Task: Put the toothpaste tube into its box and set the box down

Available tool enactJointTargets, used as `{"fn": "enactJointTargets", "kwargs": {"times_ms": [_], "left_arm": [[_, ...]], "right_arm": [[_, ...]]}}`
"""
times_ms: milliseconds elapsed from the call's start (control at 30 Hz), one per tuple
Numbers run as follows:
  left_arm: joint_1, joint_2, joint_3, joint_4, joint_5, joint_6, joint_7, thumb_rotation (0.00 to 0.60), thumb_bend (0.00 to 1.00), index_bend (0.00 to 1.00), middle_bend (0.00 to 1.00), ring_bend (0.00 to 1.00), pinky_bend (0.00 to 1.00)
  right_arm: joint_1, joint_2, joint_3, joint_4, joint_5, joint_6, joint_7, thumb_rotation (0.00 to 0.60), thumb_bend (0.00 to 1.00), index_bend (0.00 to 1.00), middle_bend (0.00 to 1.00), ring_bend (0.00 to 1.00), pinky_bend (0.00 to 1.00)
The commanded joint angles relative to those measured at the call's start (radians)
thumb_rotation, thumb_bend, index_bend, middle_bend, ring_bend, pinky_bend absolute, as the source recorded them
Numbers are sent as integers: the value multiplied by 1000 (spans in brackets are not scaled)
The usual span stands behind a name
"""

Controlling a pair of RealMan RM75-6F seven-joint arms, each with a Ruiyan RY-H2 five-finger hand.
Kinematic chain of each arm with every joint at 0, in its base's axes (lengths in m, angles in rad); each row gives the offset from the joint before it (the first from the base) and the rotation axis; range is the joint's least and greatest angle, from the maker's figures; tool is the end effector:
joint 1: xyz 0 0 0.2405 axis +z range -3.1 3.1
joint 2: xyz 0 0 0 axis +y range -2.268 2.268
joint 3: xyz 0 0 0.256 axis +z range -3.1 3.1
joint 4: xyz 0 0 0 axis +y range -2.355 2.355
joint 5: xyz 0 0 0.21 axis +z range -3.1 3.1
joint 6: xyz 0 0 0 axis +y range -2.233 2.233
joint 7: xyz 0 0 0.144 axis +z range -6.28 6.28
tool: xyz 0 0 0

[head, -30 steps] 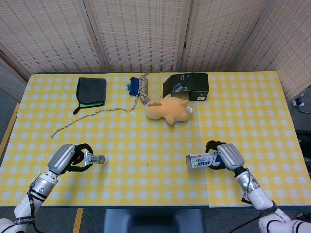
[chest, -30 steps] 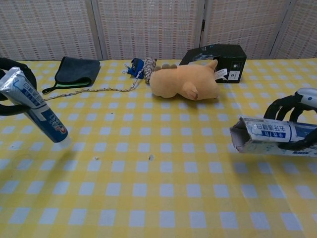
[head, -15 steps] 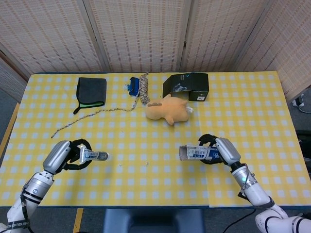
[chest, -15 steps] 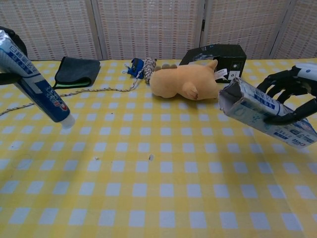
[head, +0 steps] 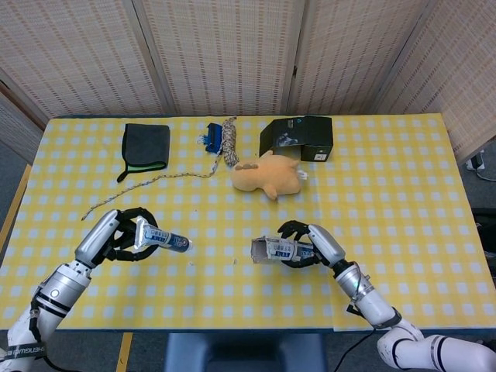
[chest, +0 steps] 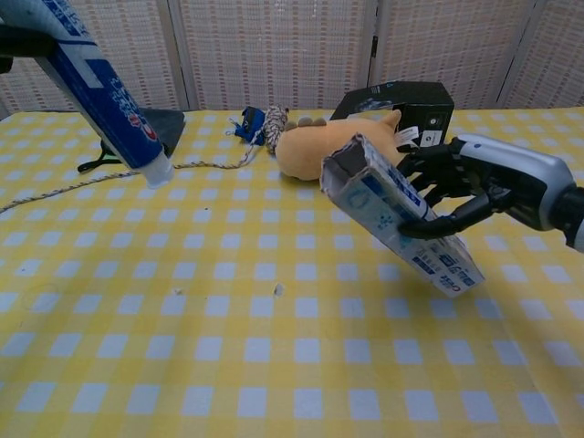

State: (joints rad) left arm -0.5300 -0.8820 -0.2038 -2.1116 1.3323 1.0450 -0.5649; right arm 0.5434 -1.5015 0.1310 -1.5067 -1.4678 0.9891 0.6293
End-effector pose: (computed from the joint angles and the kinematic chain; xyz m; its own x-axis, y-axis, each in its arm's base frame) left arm -0.1290 0.2732 0.1514 -0.2983 0.4268 0.8537 0.8949 -0.1861 0.4057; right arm -0.1802 -0.2914 -0.0086 -0.3087 -0.5191 0.7970 -0.8906 -0.1365 -0.4339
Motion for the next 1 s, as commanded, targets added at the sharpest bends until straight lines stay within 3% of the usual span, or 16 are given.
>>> {"fn": "enactJointTargets", "kwargs": {"times_ms": [33,667,1000], "left_arm": [[-9,8,-14,-25,-20,-2,25,600,633,795,1000,1000,1000],[-73,-2,-128,-121,-229,-37,12,600,641,795,1000,1000,1000],[-107,-29,-171,-158,-309,-19,74,600,642,795,1000,1000,1000]], "right_arm": [[8,-10,7,-2,-3,6,8,600,231,512,346,353,414],[72,-122,49,92,45,-21,41,600,231,512,346,356,414],[93,-169,56,106,51,-23,60,600,230,512,346,354,415]]}}
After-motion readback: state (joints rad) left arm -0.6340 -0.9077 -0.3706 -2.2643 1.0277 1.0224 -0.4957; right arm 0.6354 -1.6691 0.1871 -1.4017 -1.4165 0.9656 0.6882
